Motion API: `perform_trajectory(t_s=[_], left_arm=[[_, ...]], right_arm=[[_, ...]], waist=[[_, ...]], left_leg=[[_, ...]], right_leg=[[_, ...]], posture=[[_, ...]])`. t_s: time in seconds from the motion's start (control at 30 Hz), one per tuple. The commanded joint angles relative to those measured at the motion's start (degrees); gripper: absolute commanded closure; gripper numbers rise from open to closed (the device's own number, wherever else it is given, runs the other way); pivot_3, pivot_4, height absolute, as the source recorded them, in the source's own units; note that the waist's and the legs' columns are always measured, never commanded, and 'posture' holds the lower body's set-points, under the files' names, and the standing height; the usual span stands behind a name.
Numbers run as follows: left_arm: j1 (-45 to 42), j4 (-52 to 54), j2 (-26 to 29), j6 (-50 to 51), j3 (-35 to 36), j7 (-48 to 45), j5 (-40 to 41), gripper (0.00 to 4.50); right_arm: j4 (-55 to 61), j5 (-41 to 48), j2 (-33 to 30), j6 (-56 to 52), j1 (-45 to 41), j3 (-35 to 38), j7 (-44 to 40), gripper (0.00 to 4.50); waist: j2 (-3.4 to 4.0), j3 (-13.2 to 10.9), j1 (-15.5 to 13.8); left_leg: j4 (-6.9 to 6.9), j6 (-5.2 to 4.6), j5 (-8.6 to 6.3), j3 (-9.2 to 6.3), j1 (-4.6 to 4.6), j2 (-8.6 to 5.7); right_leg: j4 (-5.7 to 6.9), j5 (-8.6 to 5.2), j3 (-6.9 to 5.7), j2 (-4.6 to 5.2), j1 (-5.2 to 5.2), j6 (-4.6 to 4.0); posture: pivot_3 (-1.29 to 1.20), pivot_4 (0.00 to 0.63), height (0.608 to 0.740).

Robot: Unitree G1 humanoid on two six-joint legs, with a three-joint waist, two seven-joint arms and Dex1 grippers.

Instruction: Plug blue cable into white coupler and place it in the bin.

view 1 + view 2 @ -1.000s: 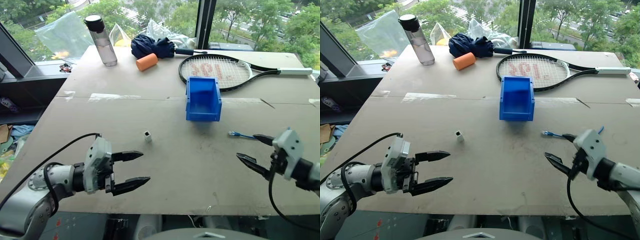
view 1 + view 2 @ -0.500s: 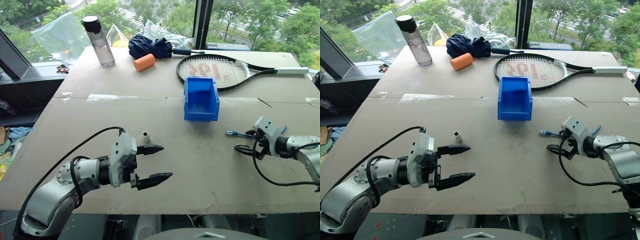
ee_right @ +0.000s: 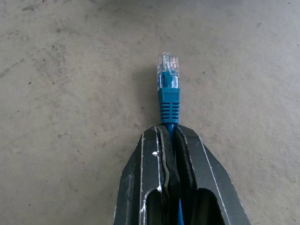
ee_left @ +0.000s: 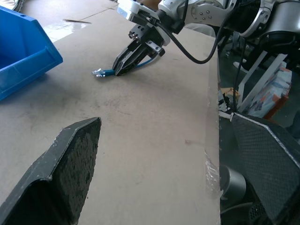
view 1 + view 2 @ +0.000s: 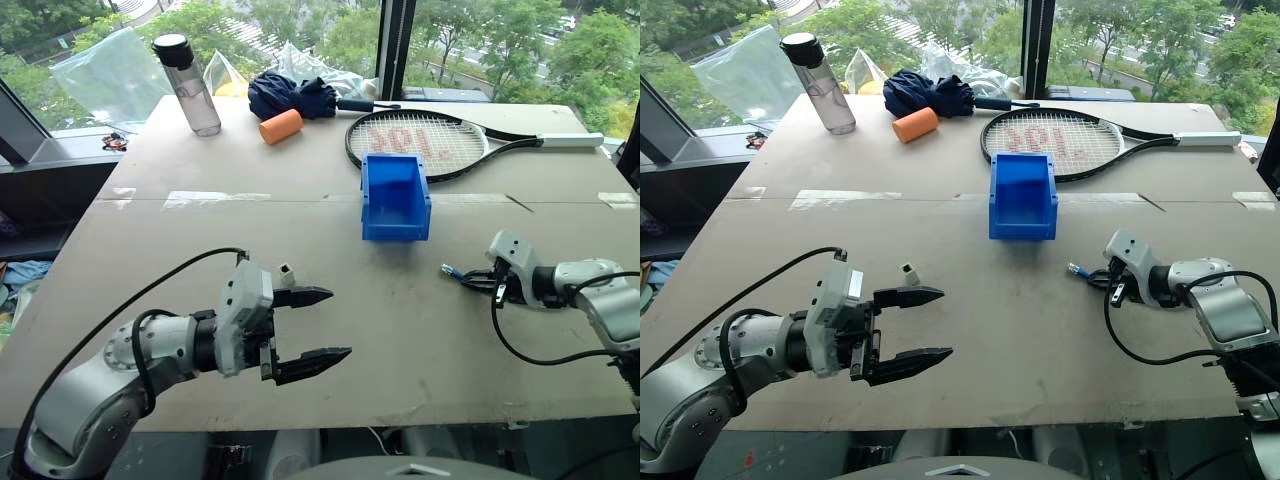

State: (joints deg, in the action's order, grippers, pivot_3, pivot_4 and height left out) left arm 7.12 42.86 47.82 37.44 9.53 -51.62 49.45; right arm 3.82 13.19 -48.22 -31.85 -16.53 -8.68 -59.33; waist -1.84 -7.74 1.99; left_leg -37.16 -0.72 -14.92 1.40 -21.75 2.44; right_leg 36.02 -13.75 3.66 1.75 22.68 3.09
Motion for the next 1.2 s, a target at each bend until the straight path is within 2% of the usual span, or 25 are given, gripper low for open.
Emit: perform_trajectory(t_s=[0.03, 0.23, 0.33, 0.47, 0.5, 0.53, 0.57, 0.63, 0.73, 0.8, 0.87, 0.97, 1.2], left_arm=[[-1.5, -1.4, 0.3, -2.9, -0.6, -1.1, -3.1, 0.0], [-4.4, -5.4, 2.9, -4.9, -5.1, -4.2, -10.0, 0.0], [-8.2, -8.1, 4.2, -3.2, -8.1, -3.3, -13.4, 0.0], [-13.6, -14.6, 4.7, -10.0, -16.1, -6.5, -23.8, 0.0], [-15.3, -16.2, 3.7, -10.5, -18.0, -6.7, -25.3, 0.0], [-17.0, -17.7, 2.7, -11.2, -19.8, -6.9, -26.8, 0.0], [-19.3, -19.0, 0.9, -10.5, -21.6, -6.9, -27.2, 0.0], [-22.1, -20.8, -1.6, -9.9, -23.7, -7.0, -28.1, 0.0], [-25.0, -23.6, -4.1, -10.6, -26.4, -8.0, -30.0, 0.0], [-26.4, -24.2, -5.2, -10.3, -27.1, -8.9, -30.2, 0.0], [-28.9, -25.5, -6.3, -10.2, -28.6, -10.1, -31.0, 0.0], [-33.0, -28.8, -8.4, -11.2, -31.2, -11.9, -33.0, 0.0], [-41.0, -37.2, -13.5, -11.5, -37.1, -14.9, -38.2, 0.0]], right_arm=[[11.9, 2.4, 1.0, -5.9, 0.6, -2.3, 0.2, 4.42], [18.7, -2.1, 5.2, -10.5, -4.6, -11.1, 3.9, 4.42], [15.7, -7.0, 5.9, -7.9, -8.1, -16.2, 4.6, 4.42], [11.1, -9.2, 7.6, -5.6, -9.0, -18.5, 4.9, 4.42], [10.1, -9.7, 7.8, -3.2, -8.3, -18.1, 5.4, 4.04], [9.9, -10.3, 7.0, -0.9, -7.4, -17.7, 5.4, 3.89], [11.7, -8.1, 6.7, 0.1, -5.2, -14.6, 5.1, 3.62], [15.8, -3.4, 6.3, -0.6, -1.6, -9.1, 4.2, 2.59], [23.5, 1.1, 2.1, -1.2, 8.4, 0.9, 3.3, 1.06], [28.2, 4.8, 1.4, -1.7, 14.8, 7.0, 3.4, 0.29], [33.7, 8.2, 2.3, -0.9, 23.1, 14.4, 4.1, 0.29], [40.3, 8.5, 6.4, 5.9, 36.7, 22.8, 5.6, 0.29], [50.9, 7.0, 17.3, 12.4, 56.8, 28.8, 13.0, 0.29]], waist=[[0.04, 0.0, 0.0], [0.09, -0.1, -0.1], [0.14, -0.2, -0.5], [0.11, -0.1, -1.3], [0.07, -0.1, -1.2], [0.04, -0.1, -1.2], [0.04, -0.1, -1.3], [0.04, -0.1, -1.6], [0.06, -0.1, -2.5], [0.08, -0.1, -2.7], [0.07, -0.1, -2.7], [0.03, -0.1, -2.9], [0.11, -0.1, -2.4]], left_leg=[[0.02, 0.0, 0.0, 0.0, -0.03, 0.0], [0.01, 0.0, 0.0, -0.03, -0.09, 0.0], [-0.01, 0.0, 0.0, -0.04, -0.11, -0.05], [-0.04, 0.0, 0.0, 0.04, -0.12, -0.13], [-0.03, 0.0, 0.0, 0.05, -0.12, -0.12], [-0.02, 0.0, 0.0, 0.05, -0.11, -0.12], [-0.02, 0.0, 0.0, 0.05, -0.11, -0.11], [-0.04, 0.0, 0.0, 0.03, -0.16, -0.11], [-0.09, 0.0, 0.0, -0.11, -0.32, -0.15], [-0.09, -0.01, 0.0, -0.13, -0.37, -0.15], [-0.09, -0.02, -0.01, -0.16, -0.38, -0.14], [-0.1, -0.02, -0.01, -0.31, -0.35, -0.12], [-0.22, -0.02, 0.0, -0.23, -0.26, -0.12]], right_leg=[[0.0, 0.0, -0.03, -0.02, 0.03, 0.01], [-0.02, 0.0, -0.09, -0.03, 0.06, -0.01], [-0.03, 0.0, -0.12, 0.04, 0.07, -0.01], [-0.11, 0.0, -0.15, 0.08, 0.07, -0.02], [-0.11, 0.0, -0.15, 0.08, 0.02, -0.02], [-0.1, 0.0, -0.15, 0.07, 0.03, -0.02], [-0.1, 0.0, -0.15, 0.07, 0.02, -0.02], [-0.08, 0.0, -0.18, 0.07, 0.01, -0.01], [-0.12, 0.05, -0.31, 0.08, 0.04, 0.08], [-0.12, 0.08, -0.32, 0.08, 0.08, 0.16], [-0.12, 0.08, -0.36, 0.07, 0.07, 0.17], [-0.1, 0.06, -0.51, 0.04, 0.0, 0.19], [-0.02, -0.16, -0.41, 0.03, -0.06, 0.3]], posture=[[0.0, 0.15, 0.74], [0.0, 0.15, 0.74], [0.0, 0.15, 0.74], [0.0, 0.15, 0.74], [0.0, 0.15, 0.74], [0.0, 0.15, 0.74], [0.0, 0.15, 0.74], [0.0, 0.15, 0.74], [0.0, 0.15, 0.74], [0.0, 0.15, 0.74], [0.0, 0.15, 0.74], [0.0, 0.15, 0.74], [0.0, 0.15, 0.74]])
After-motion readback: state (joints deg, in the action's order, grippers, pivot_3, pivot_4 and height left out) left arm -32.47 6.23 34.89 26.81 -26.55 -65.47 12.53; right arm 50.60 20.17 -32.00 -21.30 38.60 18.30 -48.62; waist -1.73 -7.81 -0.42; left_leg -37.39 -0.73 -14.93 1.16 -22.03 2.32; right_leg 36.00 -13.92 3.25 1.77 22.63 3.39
